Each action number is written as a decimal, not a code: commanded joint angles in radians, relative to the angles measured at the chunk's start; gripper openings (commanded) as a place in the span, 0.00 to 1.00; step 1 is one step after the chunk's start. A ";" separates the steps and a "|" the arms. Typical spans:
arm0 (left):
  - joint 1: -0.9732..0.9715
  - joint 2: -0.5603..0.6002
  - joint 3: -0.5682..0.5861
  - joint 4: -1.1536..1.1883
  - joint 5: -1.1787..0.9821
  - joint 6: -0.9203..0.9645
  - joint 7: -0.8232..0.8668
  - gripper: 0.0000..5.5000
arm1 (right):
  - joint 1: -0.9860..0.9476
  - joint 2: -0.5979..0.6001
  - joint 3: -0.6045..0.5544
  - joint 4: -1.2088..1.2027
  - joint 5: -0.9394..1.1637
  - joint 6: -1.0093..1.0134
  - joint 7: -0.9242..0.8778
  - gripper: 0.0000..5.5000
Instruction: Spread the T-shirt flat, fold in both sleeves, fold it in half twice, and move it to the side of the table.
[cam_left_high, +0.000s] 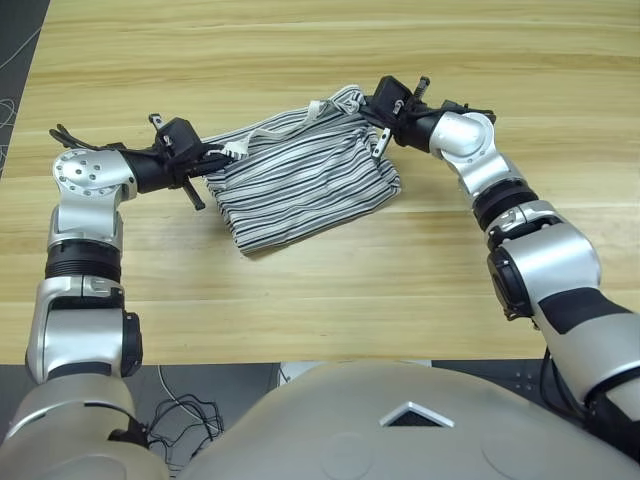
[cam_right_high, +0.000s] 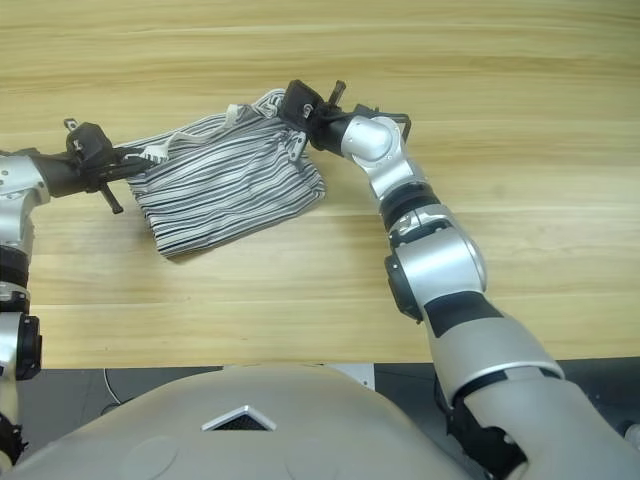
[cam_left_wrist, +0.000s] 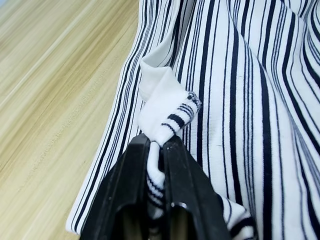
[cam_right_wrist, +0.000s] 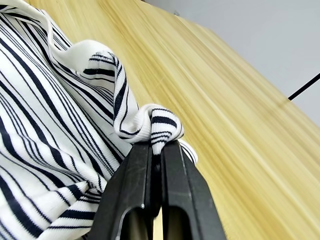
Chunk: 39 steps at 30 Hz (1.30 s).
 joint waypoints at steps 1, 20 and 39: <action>-0.048 -0.029 0.028 0.025 -0.003 -0.005 0.029 0.11 | -0.028 0.026 -0.004 0.033 -0.035 0.027 -0.039 0.06; -0.018 -0.041 0.080 -0.115 0.026 -0.118 0.217 0.36 | -0.069 0.018 0.006 0.038 -0.176 -0.078 -0.374 0.27; 0.405 0.173 -0.178 -0.743 0.441 0.080 0.188 0.36 | 0.103 -0.039 0.113 0.025 -0.253 -0.054 -0.074 0.27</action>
